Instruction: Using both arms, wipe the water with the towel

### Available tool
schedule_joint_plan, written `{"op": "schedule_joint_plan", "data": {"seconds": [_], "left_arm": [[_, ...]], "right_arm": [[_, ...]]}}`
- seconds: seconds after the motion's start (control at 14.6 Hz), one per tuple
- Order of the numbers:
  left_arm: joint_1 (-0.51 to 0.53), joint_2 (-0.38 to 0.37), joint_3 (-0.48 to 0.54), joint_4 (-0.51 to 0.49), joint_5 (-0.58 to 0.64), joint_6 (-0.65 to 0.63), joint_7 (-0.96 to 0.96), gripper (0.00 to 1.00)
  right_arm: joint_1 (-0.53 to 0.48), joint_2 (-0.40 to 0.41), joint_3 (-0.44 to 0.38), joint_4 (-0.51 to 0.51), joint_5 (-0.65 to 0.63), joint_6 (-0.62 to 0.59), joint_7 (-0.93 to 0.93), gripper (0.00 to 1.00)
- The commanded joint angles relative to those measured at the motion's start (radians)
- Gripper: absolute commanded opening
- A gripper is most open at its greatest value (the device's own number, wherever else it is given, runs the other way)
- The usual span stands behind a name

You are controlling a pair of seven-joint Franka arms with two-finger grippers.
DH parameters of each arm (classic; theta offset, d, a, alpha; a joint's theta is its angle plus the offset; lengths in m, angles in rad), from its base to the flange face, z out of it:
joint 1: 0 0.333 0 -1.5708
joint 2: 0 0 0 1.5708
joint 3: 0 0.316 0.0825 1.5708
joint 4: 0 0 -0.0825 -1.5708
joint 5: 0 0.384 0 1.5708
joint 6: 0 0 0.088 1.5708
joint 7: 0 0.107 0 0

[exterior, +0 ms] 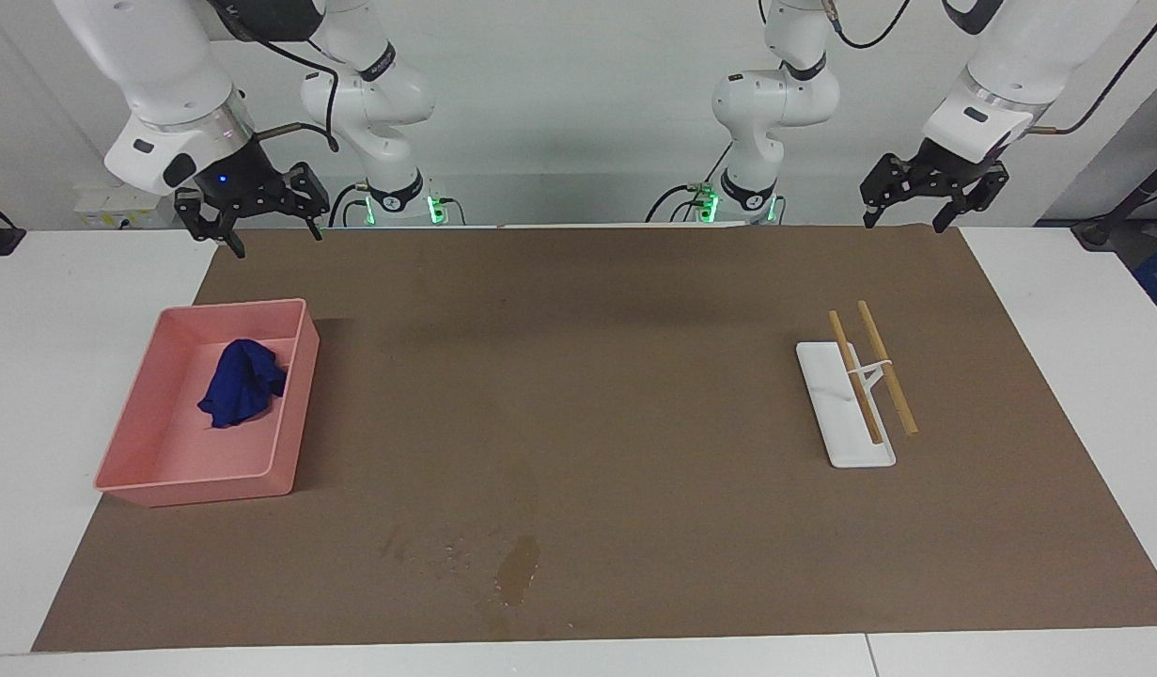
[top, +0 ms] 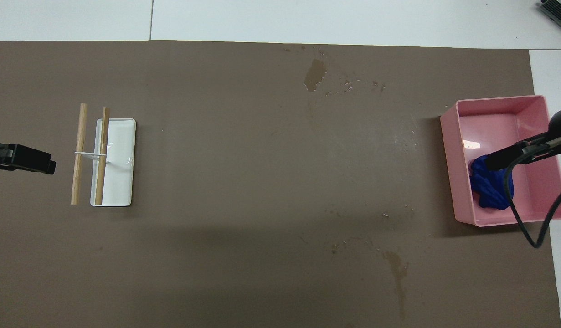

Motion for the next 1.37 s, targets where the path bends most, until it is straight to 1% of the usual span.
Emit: {"op": "schedule_joint_plan", "data": {"seconds": [0.0, 0.14, 0.55, 1.1, 1.3], "left_arm": [[0.003, -0.025, -0.002, -0.029, 0.019, 0.011, 0.002, 1.0], [0.003, -0.025, -0.002, -0.031, 0.019, 0.011, 0.002, 1.0], [0.003, -0.025, -0.002, -0.029, 0.019, 0.011, 0.002, 1.0], [0.003, -0.025, -0.002, -0.031, 0.019, 0.011, 0.002, 1.0], [0.003, -0.025, -0.002, -0.029, 0.019, 0.011, 0.002, 1.0]], "right_arm": [[0.002, 0.015, 0.001, 0.026, -0.005, -0.023, 0.013, 1.0], [0.008, 0.008, 0.001, 0.004, -0.005, -0.016, 0.042, 1.0], [-0.011, -0.009, 0.001, -0.031, -0.004, -0.013, 0.044, 1.0], [-0.012, -0.011, 0.001, -0.033, -0.004, -0.015, 0.046, 1.0], [-0.028, -0.011, 0.001, -0.033, -0.004, -0.01, 0.046, 1.0]]}}
